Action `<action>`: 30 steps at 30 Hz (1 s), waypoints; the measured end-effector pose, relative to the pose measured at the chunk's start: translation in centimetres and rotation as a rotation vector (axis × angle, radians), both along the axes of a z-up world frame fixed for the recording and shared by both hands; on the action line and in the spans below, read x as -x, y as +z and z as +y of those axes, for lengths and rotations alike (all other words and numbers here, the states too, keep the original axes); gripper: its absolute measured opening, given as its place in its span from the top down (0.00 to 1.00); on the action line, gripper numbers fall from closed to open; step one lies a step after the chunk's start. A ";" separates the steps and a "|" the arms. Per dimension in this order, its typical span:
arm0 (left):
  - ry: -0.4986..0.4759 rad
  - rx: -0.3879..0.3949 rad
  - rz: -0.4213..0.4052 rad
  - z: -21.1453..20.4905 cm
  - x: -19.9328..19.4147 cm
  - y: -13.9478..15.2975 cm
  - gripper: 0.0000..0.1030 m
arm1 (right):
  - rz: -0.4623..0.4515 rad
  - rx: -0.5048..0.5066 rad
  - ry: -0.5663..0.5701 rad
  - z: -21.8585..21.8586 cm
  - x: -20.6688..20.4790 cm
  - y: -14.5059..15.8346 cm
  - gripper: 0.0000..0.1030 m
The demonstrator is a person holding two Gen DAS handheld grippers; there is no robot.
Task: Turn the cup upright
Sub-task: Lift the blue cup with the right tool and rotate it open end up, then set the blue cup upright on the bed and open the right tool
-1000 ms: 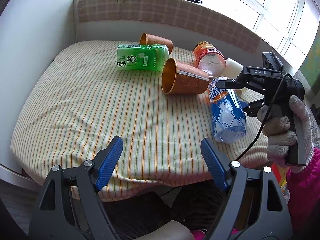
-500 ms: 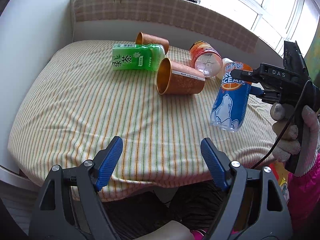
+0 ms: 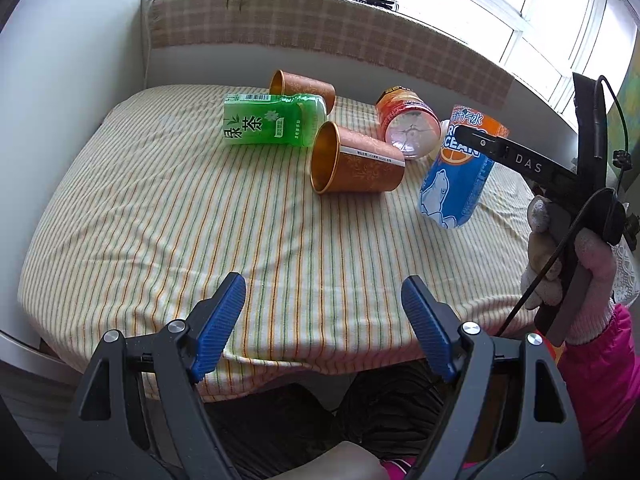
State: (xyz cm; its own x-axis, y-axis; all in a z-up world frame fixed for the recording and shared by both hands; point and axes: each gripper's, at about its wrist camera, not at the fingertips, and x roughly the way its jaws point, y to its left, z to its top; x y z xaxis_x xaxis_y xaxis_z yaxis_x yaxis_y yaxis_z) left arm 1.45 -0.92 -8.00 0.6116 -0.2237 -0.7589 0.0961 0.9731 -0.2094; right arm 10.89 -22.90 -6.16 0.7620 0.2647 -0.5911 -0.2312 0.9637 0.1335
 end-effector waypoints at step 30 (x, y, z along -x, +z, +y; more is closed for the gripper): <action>-0.018 0.005 -0.008 -0.6 -0.2 0.3 0.20 | -0.095 0.120 0.091 2.9 4.5 -1.1 0.36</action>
State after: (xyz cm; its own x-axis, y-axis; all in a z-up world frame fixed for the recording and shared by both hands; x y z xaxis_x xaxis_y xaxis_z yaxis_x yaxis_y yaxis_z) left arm 1.62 -1.55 -7.66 0.6135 -0.2388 -0.7527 0.1155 0.9701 -0.2137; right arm 6.42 -19.98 -7.23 0.7918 0.2672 -0.5493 -0.3247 0.9458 -0.0079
